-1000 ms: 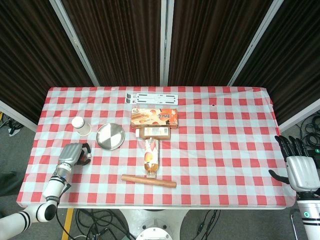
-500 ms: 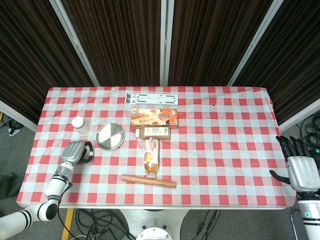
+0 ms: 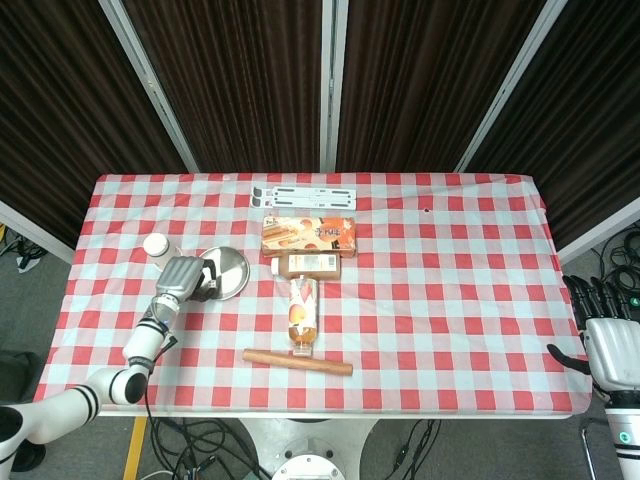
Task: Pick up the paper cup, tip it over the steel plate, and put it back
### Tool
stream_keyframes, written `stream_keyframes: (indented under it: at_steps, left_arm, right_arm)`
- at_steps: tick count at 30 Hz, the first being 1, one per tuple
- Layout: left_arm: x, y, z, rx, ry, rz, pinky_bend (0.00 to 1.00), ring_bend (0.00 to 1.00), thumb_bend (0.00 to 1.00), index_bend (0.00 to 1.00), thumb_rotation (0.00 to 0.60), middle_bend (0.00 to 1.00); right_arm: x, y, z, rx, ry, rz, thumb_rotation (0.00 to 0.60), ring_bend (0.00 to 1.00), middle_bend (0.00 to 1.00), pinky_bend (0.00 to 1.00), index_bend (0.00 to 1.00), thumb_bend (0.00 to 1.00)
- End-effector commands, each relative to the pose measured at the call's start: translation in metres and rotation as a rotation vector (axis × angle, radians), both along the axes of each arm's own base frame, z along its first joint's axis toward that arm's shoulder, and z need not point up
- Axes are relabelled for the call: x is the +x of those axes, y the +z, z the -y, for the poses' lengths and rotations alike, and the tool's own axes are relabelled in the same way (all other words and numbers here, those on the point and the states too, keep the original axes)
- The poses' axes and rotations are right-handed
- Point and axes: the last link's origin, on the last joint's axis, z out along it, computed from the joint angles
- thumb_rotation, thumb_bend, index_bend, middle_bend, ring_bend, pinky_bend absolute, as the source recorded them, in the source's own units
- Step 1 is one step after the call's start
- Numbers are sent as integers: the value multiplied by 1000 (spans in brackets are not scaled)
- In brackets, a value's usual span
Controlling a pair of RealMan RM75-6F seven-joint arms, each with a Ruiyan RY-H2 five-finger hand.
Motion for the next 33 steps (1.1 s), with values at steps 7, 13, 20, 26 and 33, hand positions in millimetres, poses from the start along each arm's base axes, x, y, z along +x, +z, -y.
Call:
stream_keyframes:
  at_steps: [7, 13, 20, 26, 33]
  left_arm:
    - [6, 12, 5, 108, -3, 7, 944, 869, 175, 331, 600, 868]
    - [-12, 60, 22, 243, 28, 72, 937, 787, 152, 310, 600, 758]
    - [-54, 97, 24, 388, 149, 115, 795, 519, 146, 342, 600, 579]
    - [-79, 92, 8, 350, 291, 259, 478, 280, 126, 330, 600, 350]
    - [-79, 76, -21, 296, 363, 335, 353, 204, 97, 256, 600, 268]
  right_arm:
    - [0, 1, 1, 0, 4, 3, 600, 0, 95, 33, 0, 42]
    - [1, 1, 4, 2, 19, 3, 600, 0, 95, 34, 0, 42]
    - [3, 1, 4, 1, 27, 1, 600, 0, 95, 34, 0, 42]
    - [2, 1, 3, -2, 21, 0, 600, 0, 95, 34, 0, 42]
    - [4, 2, 0, -9, 16, -9, 600, 0, 95, 34, 0, 42]
